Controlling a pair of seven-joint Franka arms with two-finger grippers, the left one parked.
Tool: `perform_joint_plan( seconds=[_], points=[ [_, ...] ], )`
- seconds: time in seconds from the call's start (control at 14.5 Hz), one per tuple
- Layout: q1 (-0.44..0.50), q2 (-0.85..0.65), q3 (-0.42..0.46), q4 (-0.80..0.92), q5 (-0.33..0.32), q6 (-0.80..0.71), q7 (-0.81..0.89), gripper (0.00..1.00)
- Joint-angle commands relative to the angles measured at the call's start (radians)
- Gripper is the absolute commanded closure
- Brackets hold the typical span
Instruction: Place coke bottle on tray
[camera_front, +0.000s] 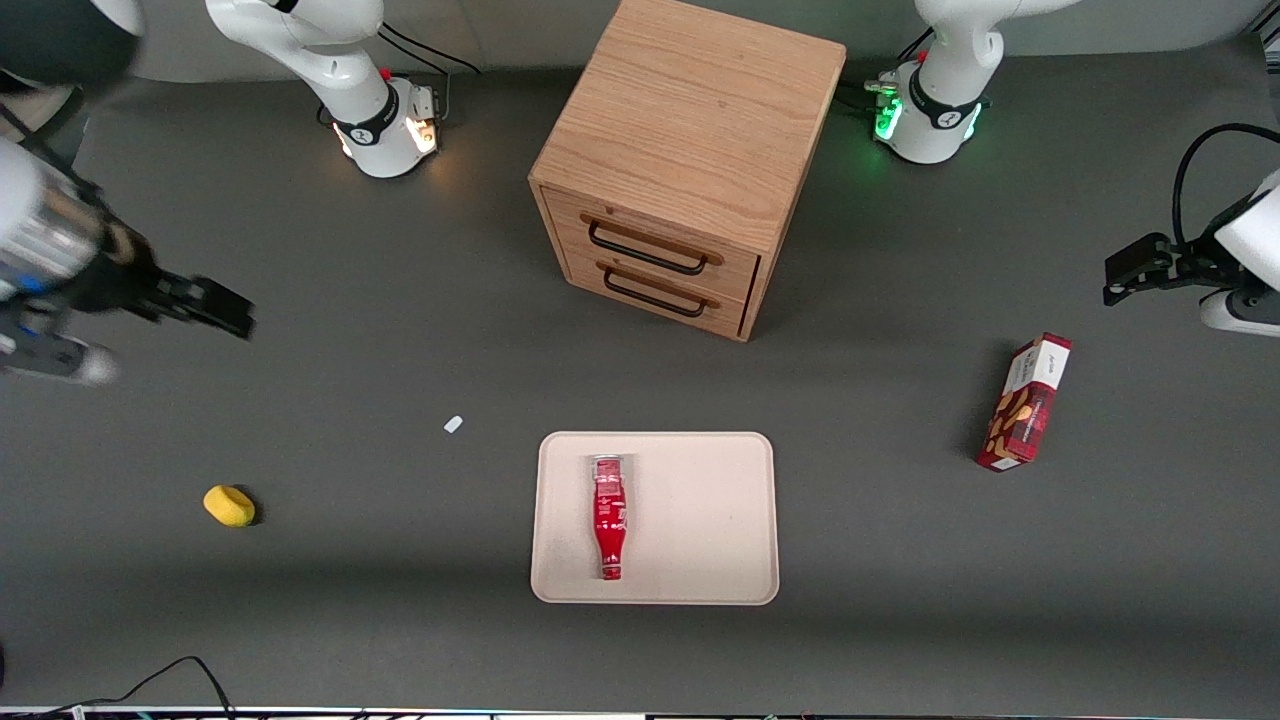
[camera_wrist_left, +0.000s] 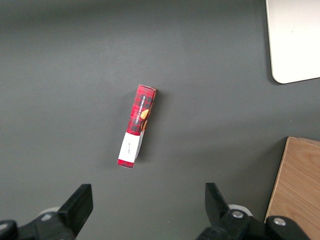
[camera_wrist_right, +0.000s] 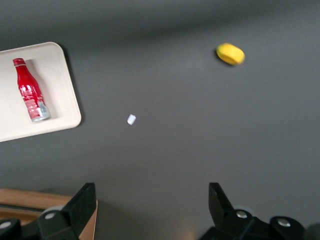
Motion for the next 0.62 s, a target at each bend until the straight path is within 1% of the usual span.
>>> perform_joint_plan(
  seconds=[0.0, 0.14, 0.21, 0.28, 0.55],
  points=[
    [0.004, -0.216, -0.097, -0.294, 0.071, 0.063, -0.056, 0.00],
    [0.005, -0.353, -0.103, -0.489, 0.072, 0.160, -0.056, 0.00],
    [0.007, -0.398, -0.103, -0.561, 0.072, 0.203, -0.056, 0.00],
    [0.012, -0.412, -0.105, -0.585, 0.075, 0.212, -0.058, 0.00],
    [0.015, -0.368, -0.103, -0.527, 0.111, 0.200, -0.045, 0.00]
  ],
)
